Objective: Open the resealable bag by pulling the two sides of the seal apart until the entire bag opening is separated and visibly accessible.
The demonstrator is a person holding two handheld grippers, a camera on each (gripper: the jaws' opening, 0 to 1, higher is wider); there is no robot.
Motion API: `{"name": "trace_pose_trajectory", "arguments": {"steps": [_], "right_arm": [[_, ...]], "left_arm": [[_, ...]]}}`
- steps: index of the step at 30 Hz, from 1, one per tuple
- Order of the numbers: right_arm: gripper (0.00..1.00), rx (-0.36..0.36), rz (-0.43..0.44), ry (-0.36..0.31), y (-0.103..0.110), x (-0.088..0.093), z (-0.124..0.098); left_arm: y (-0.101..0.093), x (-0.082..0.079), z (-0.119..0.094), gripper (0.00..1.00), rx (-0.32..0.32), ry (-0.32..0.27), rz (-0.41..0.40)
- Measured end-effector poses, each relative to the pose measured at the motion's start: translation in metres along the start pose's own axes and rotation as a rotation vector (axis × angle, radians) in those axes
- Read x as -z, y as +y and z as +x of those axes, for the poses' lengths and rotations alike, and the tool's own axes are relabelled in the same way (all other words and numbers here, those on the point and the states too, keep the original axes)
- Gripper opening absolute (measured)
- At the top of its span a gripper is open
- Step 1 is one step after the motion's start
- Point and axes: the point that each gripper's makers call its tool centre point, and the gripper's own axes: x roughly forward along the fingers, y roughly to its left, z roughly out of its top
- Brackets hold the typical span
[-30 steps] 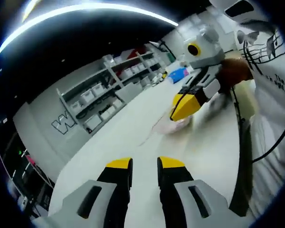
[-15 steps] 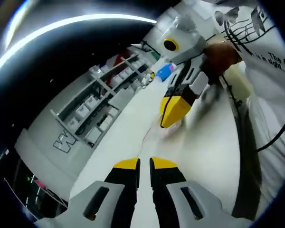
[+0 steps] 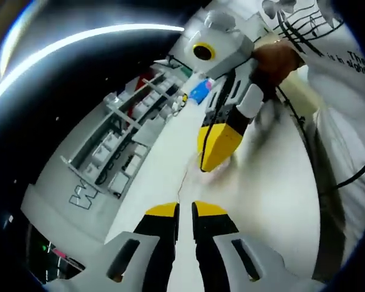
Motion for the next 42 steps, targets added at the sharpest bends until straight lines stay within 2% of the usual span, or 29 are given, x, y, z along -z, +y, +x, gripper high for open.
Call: {"name": "trace_pose_trajectory", "arguments": {"steps": [4, 8, 12, 14, 21, 23, 26, 31, 37, 39, 42], "right_arm": [[0.00, 0.000, 0.003, -0.001, 0.000, 0.000, 0.000], [0.00, -0.008, -0.002, 0.013, 0.002, 0.002, 0.001], [0.00, -0.018, -0.019, 0.026, 0.006, 0.003, 0.000], [0.00, -0.013, -0.036, 0.031, 0.005, 0.003, 0.000], [0.00, 0.007, -0.056, 0.034, 0.004, 0.004, -0.001], [0.00, 0.000, -0.054, 0.035, 0.005, 0.005, -0.001], [0.00, 0.001, -0.039, 0.025, 0.004, 0.003, -0.003], [0.00, -0.002, -0.020, 0.017, 0.005, 0.002, -0.005], [0.00, -0.010, -0.019, 0.014, 0.011, 0.002, -0.006], [0.00, -0.010, -0.016, 0.012, 0.011, 0.002, -0.006], [0.00, -0.015, 0.014, 0.002, 0.012, 0.001, -0.008]], "left_arm": [[0.001, -0.002, 0.000, 0.09, 0.002, -0.012, -0.002], [-0.004, 0.000, 0.001, 0.08, 0.020, 0.004, 0.013], [-0.007, -0.003, 0.001, 0.06, 0.033, -0.010, -0.013], [-0.009, -0.004, 0.000, 0.02, 0.041, -0.010, -0.014], [-0.016, -0.003, -0.003, 0.01, 0.052, 0.009, 0.003], [-0.017, -0.003, -0.003, 0.03, 0.041, 0.011, 0.022], [-0.015, -0.002, -0.003, 0.12, 0.021, 0.022, 0.030], [-0.016, 0.001, -0.005, 0.12, 0.013, 0.036, 0.039], [-0.012, -0.005, -0.005, 0.10, -0.011, 0.024, 0.057], [-0.007, -0.006, -0.006, 0.10, -0.040, 0.026, 0.080], [-0.004, -0.009, -0.007, 0.09, -0.055, 0.013, 0.088]]}}
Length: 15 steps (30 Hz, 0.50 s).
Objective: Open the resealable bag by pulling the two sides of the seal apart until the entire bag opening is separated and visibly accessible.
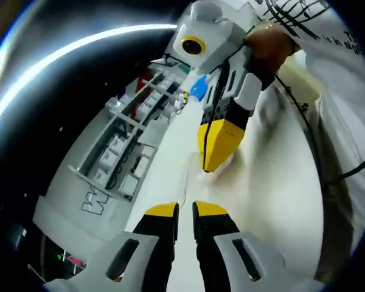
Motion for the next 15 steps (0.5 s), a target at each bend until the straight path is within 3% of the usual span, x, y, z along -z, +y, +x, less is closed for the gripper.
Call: {"name": "trace_pose_trajectory", "arguments": {"steps": [10, 15], "right_arm": [[0.00, -0.011, 0.048, -0.017, 0.0052, -0.0020, -0.0003], [0.00, -0.030, 0.105, -0.036, -0.0033, -0.0077, 0.0035]], "left_arm": [[0.0061, -0.0029, -0.0008, 0.05, -0.031, -0.009, 0.025], [0.0058, -0.0044, -0.0001, 0.05, -0.024, -0.021, 0.028]]}}
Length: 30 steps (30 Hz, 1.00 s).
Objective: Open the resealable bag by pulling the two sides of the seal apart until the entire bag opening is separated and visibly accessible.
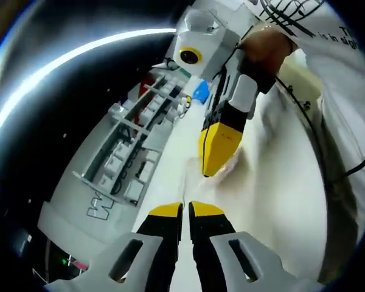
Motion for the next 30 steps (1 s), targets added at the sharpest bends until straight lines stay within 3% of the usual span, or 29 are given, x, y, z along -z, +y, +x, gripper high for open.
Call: {"name": "trace_pose_trajectory", "arguments": {"steps": [4, 13, 24, 26, 30], "right_arm": [[0.00, -0.003, 0.020, -0.003, -0.001, -0.001, 0.002], [0.00, -0.015, -0.068, 0.038, 0.011, 0.003, 0.005], [0.00, -0.056, -0.014, 0.043, 0.020, 0.004, 0.004], [0.08, -0.066, -0.005, 0.040, 0.019, 0.001, -0.001], [0.07, -0.058, 0.069, -0.021, 0.012, -0.011, -0.014]], "left_arm": [[0.001, 0.000, 0.001, 0.05, -0.001, -0.005, -0.002], [0.002, 0.001, 0.004, 0.03, 0.005, -0.001, 0.034], [0.001, 0.004, -0.001, 0.01, -0.003, -0.012, 0.044], [0.005, 0.005, -0.005, 0.01, -0.023, -0.014, 0.048], [0.006, 0.009, -0.009, 0.01, -0.029, -0.039, 0.034]]}}
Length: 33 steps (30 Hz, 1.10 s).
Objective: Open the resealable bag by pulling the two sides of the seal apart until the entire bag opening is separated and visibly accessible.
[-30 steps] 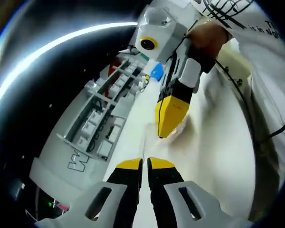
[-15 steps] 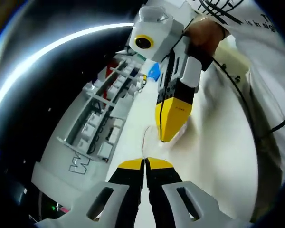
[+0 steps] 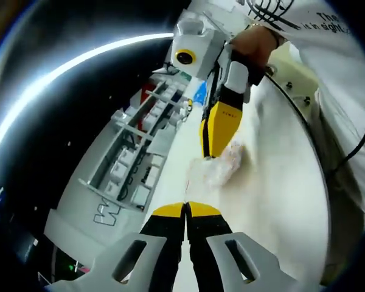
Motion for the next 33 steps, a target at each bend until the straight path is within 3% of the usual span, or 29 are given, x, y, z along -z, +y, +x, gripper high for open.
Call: {"name": "trace_pose_trajectory", "arguments": {"steps": [3, 7, 9, 11, 16, 20, 24, 26, 33], "right_arm": [[0.06, 0.004, 0.098, -0.070, -0.011, -0.015, -0.007], [0.01, -0.037, 0.129, -0.101, -0.014, -0.025, -0.011], [0.03, -0.046, 0.078, -0.077, -0.014, -0.023, -0.010], [0.04, -0.042, 0.037, -0.054, -0.013, -0.021, -0.007], [0.05, -0.086, -0.028, -0.018, 0.002, -0.020, 0.008], [0.05, -0.148, -0.084, 0.083, 0.014, -0.010, 0.014], [0.25, -0.153, -0.255, 0.230, 0.021, 0.010, 0.018], [0.20, -0.152, -0.354, 0.280, 0.023, 0.018, 0.020], [0.16, -0.123, -0.707, 0.441, 0.025, 0.041, 0.025]], "left_arm": [[-0.007, 0.004, 0.000, 0.01, 0.017, -0.008, -0.006], [-0.014, 0.005, -0.002, 0.01, 0.034, 0.004, 0.013], [-0.012, 0.007, -0.008, 0.01, 0.031, 0.011, 0.012], [-0.008, 0.006, -0.015, 0.01, 0.020, -0.017, -0.057], [0.005, 0.003, -0.020, 0.01, -0.026, -0.027, -0.075], [0.008, 0.007, -0.026, 0.01, -0.043, -0.002, -0.048], [0.006, 0.014, -0.035, 0.01, -0.032, 0.016, -0.082], [0.006, 0.017, -0.037, 0.01, -0.038, 0.019, -0.121], [0.006, 0.023, -0.041, 0.01, -0.040, 0.047, -0.145]]}}
